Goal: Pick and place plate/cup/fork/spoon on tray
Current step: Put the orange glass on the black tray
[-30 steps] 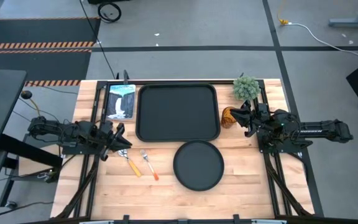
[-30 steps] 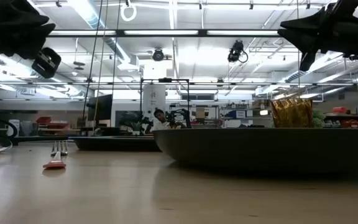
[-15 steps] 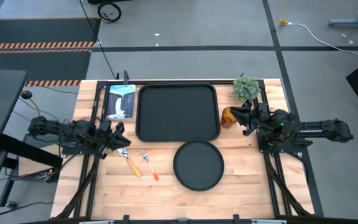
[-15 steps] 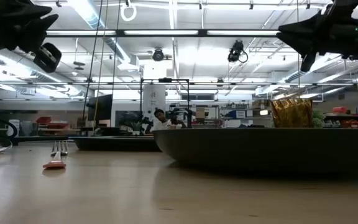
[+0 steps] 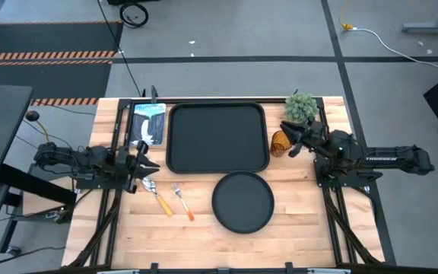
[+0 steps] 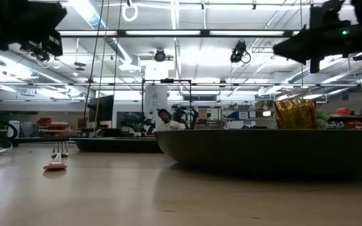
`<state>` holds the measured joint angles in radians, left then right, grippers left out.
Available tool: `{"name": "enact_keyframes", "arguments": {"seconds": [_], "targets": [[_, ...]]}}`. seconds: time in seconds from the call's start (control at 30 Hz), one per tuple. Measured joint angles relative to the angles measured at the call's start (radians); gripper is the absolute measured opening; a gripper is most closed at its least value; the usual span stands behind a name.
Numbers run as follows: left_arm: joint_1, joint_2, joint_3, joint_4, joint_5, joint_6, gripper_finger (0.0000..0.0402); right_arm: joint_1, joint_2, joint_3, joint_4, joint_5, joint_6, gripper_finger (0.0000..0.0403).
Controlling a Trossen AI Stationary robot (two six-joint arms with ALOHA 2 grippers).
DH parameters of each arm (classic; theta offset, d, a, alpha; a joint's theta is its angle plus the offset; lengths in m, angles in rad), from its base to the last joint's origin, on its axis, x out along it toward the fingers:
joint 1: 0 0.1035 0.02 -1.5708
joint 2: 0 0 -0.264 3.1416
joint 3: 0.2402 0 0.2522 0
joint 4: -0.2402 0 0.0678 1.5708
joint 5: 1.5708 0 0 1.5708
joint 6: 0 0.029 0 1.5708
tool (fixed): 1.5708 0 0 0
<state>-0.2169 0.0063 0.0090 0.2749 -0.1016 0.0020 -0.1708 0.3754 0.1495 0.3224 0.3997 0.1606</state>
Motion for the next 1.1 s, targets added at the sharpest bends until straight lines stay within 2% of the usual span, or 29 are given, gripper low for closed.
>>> {"name": "enact_keyframes", "arguments": {"seconds": [0.17,0.33,0.53,0.77,0.97,1.1], "targets": [[0.0,0.0,0.0,0.145,0.0,0.044,0.0057,-0.061,0.112,0.191,-0.352,0.004,0.099,0.0085],[0.001,0.0,0.0,0.175,-0.012,0.047,0.0057,-0.133,0.236,0.335,-0.631,-0.011,0.185,0.0087],[0.001,0.0,0.0,0.176,-0.075,0.031,0.0057,-0.201,0.389,0.412,-0.74,-0.125,0.188,0.0113],[0.001,0.0,0.0,0.176,-0.089,0.032,0.0057,-0.301,0.552,0.592,-1.007,-0.224,0.092,0.0162],[0.001,0.0,0.0,0.176,-0.102,0.029,0.0057,-0.363,0.67,0.742,-1.199,-0.293,0.012,0.016],[0.001,0.0,0.0,0.177,-0.17,0.01,0.0057,-0.39,0.752,0.822,-1.307,-0.298,-0.04,0.0155]]}}
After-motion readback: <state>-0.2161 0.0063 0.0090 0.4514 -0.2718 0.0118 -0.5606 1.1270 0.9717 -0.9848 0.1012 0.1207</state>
